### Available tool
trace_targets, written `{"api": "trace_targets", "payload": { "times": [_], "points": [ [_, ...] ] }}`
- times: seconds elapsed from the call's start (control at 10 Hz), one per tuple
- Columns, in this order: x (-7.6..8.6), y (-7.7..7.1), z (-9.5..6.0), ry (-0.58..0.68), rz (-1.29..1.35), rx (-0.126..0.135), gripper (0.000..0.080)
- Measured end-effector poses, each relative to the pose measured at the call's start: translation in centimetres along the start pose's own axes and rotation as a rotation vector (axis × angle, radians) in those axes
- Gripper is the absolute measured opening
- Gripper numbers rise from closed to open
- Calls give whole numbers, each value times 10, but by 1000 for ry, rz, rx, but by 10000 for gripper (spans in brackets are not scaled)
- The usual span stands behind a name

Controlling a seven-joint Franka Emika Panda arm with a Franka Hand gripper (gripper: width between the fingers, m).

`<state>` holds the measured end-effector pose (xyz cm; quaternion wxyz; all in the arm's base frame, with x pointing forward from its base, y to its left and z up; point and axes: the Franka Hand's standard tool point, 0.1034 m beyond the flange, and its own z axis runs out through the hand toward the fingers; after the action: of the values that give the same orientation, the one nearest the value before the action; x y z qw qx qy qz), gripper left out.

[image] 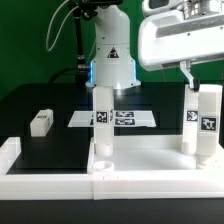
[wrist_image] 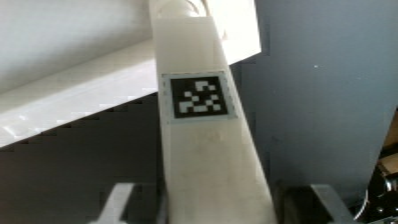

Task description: Assemble desk

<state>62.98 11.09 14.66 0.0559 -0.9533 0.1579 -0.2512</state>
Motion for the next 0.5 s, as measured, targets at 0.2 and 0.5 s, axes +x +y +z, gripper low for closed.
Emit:
{"api": "trace_targets", "payload": {
  "times": [0.2,0.5],
  "points": [
    [-8,-3,5,-9,-7,-2,285],
    [-10,-3,5,27,10,9,285]
  ]
}}
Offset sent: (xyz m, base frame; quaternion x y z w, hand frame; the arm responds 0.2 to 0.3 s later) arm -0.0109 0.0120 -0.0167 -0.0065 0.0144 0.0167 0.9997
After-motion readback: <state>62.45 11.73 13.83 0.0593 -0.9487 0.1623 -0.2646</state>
